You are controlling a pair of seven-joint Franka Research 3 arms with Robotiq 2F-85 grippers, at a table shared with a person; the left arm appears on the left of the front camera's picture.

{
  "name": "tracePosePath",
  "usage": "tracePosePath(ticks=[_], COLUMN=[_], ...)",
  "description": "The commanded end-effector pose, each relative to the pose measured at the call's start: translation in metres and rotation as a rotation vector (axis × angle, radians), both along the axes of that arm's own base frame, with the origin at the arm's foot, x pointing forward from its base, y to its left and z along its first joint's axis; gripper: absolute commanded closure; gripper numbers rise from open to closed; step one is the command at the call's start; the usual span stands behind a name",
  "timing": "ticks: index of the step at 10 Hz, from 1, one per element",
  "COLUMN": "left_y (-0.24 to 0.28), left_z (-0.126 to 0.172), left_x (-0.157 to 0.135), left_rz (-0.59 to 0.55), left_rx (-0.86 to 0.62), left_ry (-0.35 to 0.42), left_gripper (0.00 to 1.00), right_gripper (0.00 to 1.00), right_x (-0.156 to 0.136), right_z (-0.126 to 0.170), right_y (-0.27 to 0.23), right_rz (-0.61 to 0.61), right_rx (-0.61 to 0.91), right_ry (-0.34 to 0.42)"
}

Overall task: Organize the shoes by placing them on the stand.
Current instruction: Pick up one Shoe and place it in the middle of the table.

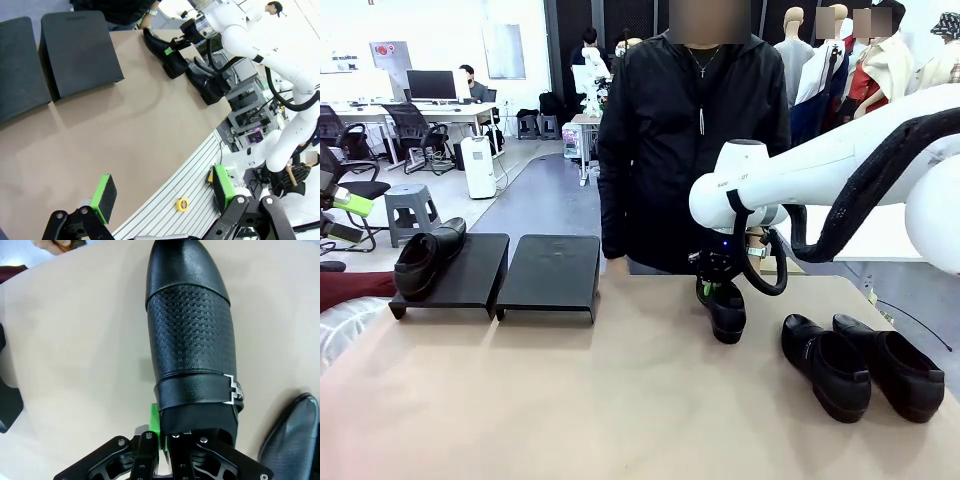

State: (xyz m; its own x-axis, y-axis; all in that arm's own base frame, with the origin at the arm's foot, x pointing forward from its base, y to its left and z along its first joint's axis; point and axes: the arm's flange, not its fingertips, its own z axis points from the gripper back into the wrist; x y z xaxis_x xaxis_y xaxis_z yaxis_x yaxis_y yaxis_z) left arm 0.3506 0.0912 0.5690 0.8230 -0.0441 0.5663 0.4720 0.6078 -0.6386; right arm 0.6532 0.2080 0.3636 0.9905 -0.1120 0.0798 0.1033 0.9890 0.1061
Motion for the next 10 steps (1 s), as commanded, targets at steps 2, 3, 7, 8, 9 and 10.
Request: tracePosePath(ticks=[2, 3, 7, 8, 9, 10], left_y=[0.002, 0.002, 0.002, 0.002, 0.002, 0.002], left_z=[0.000, 0.000, 0.000, 0.000, 0.000, 0.000], left_x=[-0.001, -0.001, -0.001, -0.001, -0.001, -0.001], left_rz=[-0.010, -0.010, -0.010, -0.010, -0.010, -0.010], left_rx=[-0.001, -0.001, -0.001, -0.001, -0.001, -0.001], left_ry=[-0.011, -0.011, -0.011, -0.011, -0.011, -0.011], left_gripper=[0.00, 0.00, 0.00, 0.00, 0.00, 0.00], right_gripper=[1.00, 1.00, 1.00, 1.00, 1.00, 1.00], right_x=[-0.052, -0.086, -0.222, -0.232, -0.223, -0.224], right_z=[0.051, 0.081, 0.105, 0.106, 0.107, 0.106], right_y=[-0.004, -0.006, -0.012, -0.014, -0.020, -0.007], right_rz=[-0.075, -0.153, -0.203, -0.186, -0.179, -0.194], right_rx=[0.019, 0.022, 0.069, 0.100, 0.106, 0.036], right_ry=[-0.072, -0.089, -0.097, -0.140, -0.129, -0.077])
